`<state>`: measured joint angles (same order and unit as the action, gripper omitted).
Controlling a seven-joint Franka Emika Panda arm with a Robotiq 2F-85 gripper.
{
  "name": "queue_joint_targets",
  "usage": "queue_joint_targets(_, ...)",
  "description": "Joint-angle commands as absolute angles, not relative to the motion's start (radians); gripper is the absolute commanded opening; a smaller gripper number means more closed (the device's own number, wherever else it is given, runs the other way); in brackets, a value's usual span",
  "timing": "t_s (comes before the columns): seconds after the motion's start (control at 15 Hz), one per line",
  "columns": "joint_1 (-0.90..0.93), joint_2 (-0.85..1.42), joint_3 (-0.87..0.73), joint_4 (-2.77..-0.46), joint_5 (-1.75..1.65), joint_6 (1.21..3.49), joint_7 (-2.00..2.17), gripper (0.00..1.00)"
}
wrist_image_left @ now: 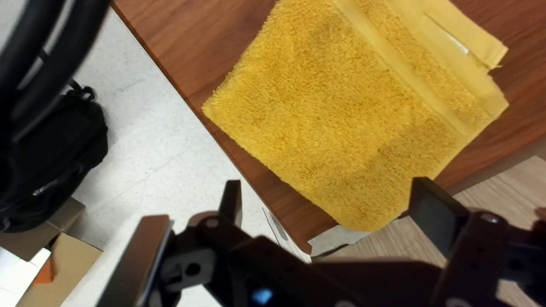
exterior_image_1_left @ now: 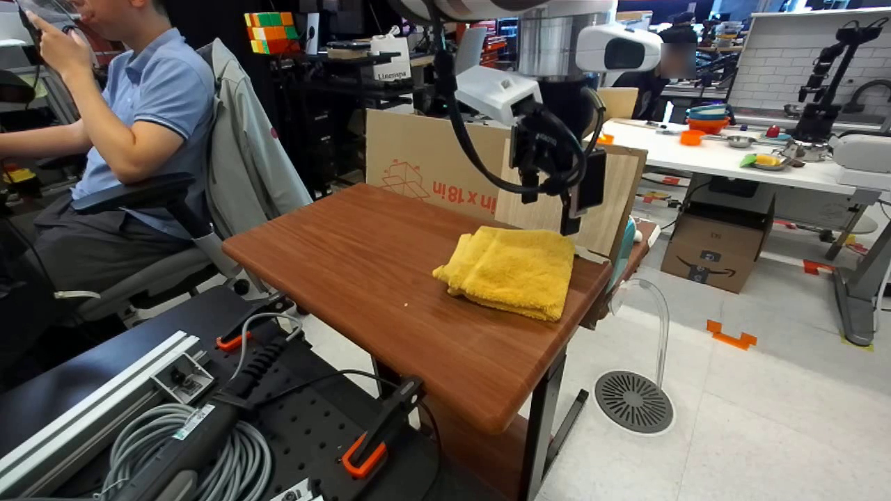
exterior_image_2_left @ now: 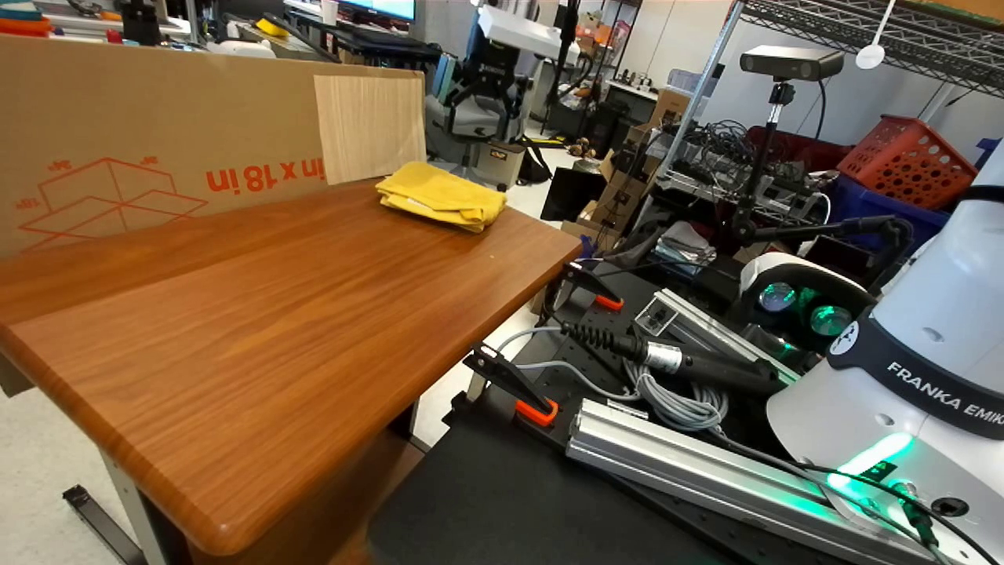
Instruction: Slide the towel to the left end of the table
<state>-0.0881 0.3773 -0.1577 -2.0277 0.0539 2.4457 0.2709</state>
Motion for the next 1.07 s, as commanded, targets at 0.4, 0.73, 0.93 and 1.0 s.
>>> queue_joint_targets(0.4, -0.044, 0.502, -0.191, -1.885, -0.109, 2.247, 0.361, 1.00)
queue_joint_targets(0.73, -0.015, 0.557, -0.201, -1.860, -0.162, 2.220, 0.419, 1.00)
queue_joint_targets(0.93, -0.020, 0.560, -0.185, -1.900, -0.129, 2.298, 0.429, 1.00)
queue_joint_targets(1.0, -0.019, 0.559, -0.183, -1.914, -0.120, 2.329, 0.435, 1.00)
